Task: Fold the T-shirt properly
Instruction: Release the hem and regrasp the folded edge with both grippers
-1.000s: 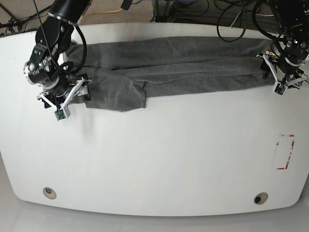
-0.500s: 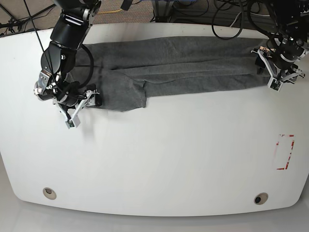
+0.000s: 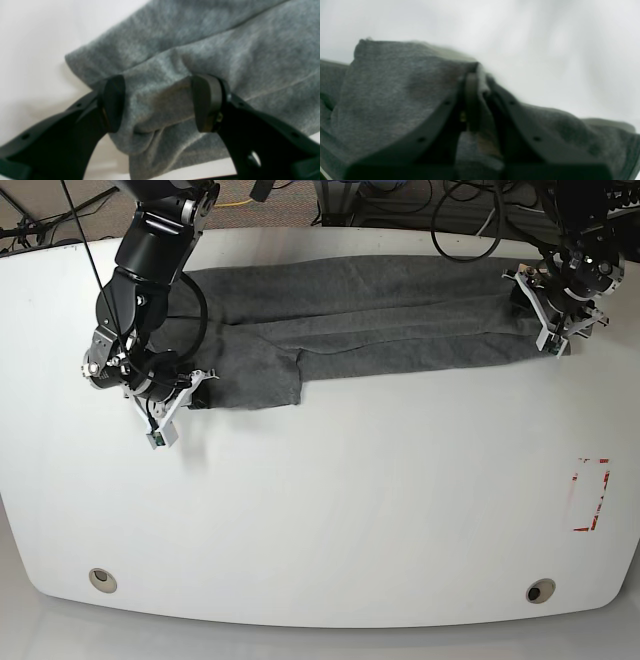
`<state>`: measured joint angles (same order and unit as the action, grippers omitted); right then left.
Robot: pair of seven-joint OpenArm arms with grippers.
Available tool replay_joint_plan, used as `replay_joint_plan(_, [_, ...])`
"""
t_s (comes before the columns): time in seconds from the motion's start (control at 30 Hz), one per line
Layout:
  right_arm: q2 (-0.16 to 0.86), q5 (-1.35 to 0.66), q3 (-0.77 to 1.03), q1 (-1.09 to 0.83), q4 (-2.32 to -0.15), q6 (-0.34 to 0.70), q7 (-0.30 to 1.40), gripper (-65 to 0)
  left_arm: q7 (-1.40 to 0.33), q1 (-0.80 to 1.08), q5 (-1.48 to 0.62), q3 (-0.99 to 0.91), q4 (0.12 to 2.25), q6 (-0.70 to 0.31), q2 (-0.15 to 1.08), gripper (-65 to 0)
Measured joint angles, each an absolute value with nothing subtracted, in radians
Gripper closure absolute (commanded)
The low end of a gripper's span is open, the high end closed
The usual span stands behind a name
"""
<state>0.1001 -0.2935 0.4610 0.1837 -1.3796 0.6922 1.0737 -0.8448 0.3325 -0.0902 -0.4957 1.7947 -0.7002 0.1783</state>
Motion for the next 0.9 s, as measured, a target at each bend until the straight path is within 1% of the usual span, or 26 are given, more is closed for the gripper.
replay_joint_plan(0.13, [0.102,-0.289,0.461,0.174,-1.413,0.692,1.079,0.0,-0.844,0.329,-0.090,-0.494,1.781,-0.701,0.179,-39.6])
replay_joint_plan(0.2, [0.099,-0.296,0.461,0.146,-1.496,0.692,1.076,0.0,-0.841,0.330,-0.091,-0.495,1.775,-0.700,0.178,-39.6])
replay_joint_plan(0.43, [0.100,-0.295,0.465,0.036,-1.755,0.696,1.187,0.0,-0.841,0.328,-0.091,-0.494,1.772,-0.700,0.179,-39.6])
replay_joint_plan(0.6, [0.101,-0.305,0.464,-0.060,-1.892,0.697,1.197,0.0,-0.836,0.326,-0.091,-0.494,1.753,-0.700,0.181,-39.6])
replay_joint_plan(0.73, [0.101,-0.302,0.466,-0.139,-1.942,0.697,1.201,0.0,-0.818,0.310,-0.073,-0.492,1.721,-0.701,0.192,-39.6])
replay_joint_plan(0.9, [0.100,-0.305,0.472,-0.197,-1.950,0.697,1.203,0.0,-0.810,0.273,-0.049,-0.493,1.684,-0.701,0.198,-39.6])
